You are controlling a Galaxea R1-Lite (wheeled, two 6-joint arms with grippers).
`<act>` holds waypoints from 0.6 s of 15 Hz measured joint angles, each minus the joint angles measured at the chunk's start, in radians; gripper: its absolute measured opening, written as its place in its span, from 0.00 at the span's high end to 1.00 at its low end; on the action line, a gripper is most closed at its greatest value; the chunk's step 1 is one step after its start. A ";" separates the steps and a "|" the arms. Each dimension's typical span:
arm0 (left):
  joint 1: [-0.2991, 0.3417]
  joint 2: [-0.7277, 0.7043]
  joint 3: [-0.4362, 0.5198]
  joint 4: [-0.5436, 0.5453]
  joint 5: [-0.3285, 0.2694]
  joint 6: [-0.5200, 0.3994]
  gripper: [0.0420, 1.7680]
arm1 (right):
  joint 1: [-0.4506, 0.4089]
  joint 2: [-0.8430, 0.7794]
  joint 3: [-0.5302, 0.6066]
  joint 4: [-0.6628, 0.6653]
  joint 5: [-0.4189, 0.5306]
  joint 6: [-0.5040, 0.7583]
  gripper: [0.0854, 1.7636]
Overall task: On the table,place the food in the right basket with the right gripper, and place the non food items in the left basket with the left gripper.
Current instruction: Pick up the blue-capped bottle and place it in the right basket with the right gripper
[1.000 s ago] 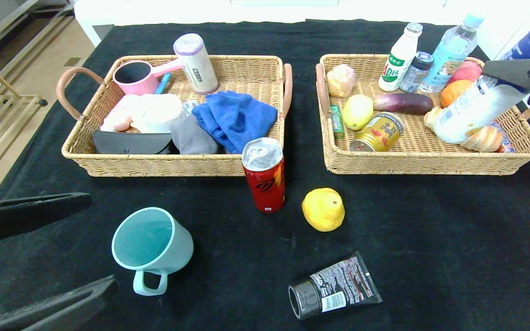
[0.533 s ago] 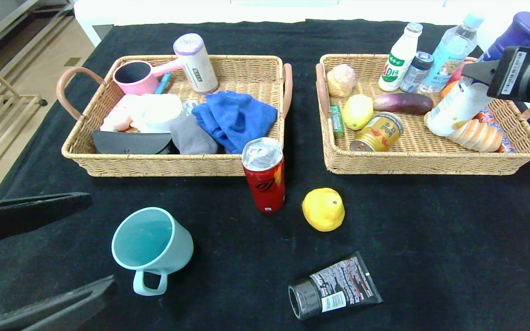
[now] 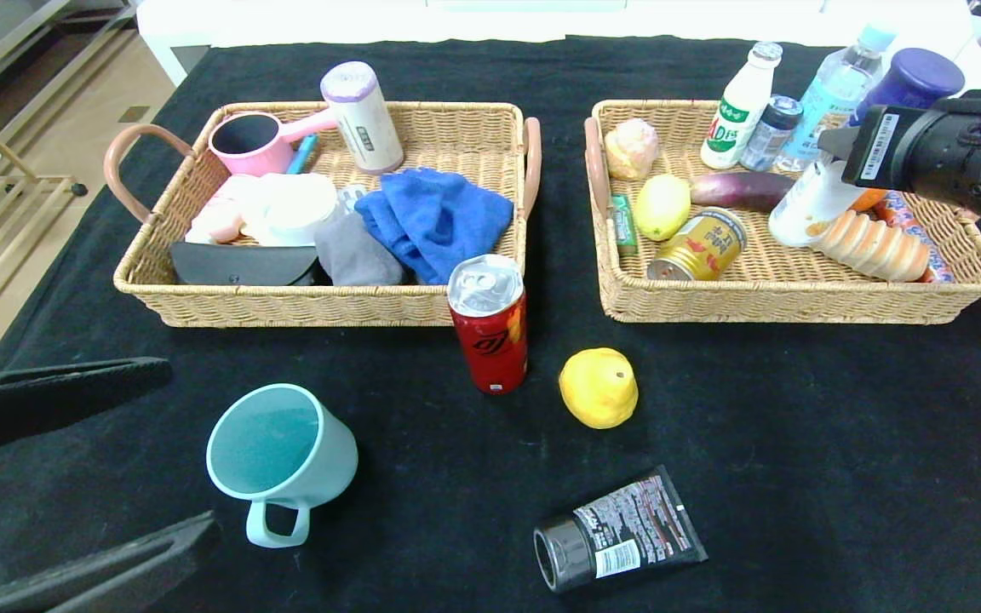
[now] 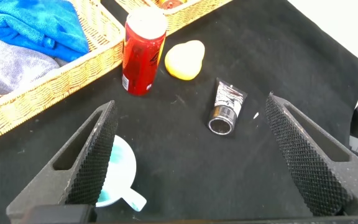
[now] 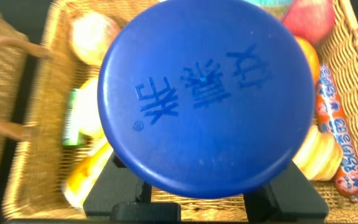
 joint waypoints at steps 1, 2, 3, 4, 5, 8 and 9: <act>0.000 0.001 0.000 0.000 0.000 0.000 0.03 | -0.008 0.008 0.000 -0.002 -0.004 0.001 0.55; 0.000 0.002 0.000 0.000 -0.001 0.000 0.03 | -0.011 0.015 0.000 -0.003 -0.005 0.002 0.55; 0.000 0.003 0.001 0.001 -0.001 0.000 0.03 | -0.013 0.021 -0.001 -0.002 -0.005 0.002 0.55; -0.001 0.005 0.001 0.001 -0.001 0.000 0.03 | -0.015 0.025 -0.001 -0.006 -0.006 0.004 0.55; -0.001 0.005 0.001 0.001 -0.001 0.000 0.03 | -0.016 0.029 -0.001 -0.021 -0.006 0.007 0.55; -0.001 0.005 0.001 0.001 -0.001 0.000 0.03 | -0.016 0.040 0.006 -0.039 -0.005 0.007 0.55; -0.001 0.005 0.001 0.001 -0.001 0.000 0.03 | -0.017 0.044 0.007 -0.039 -0.006 0.007 0.55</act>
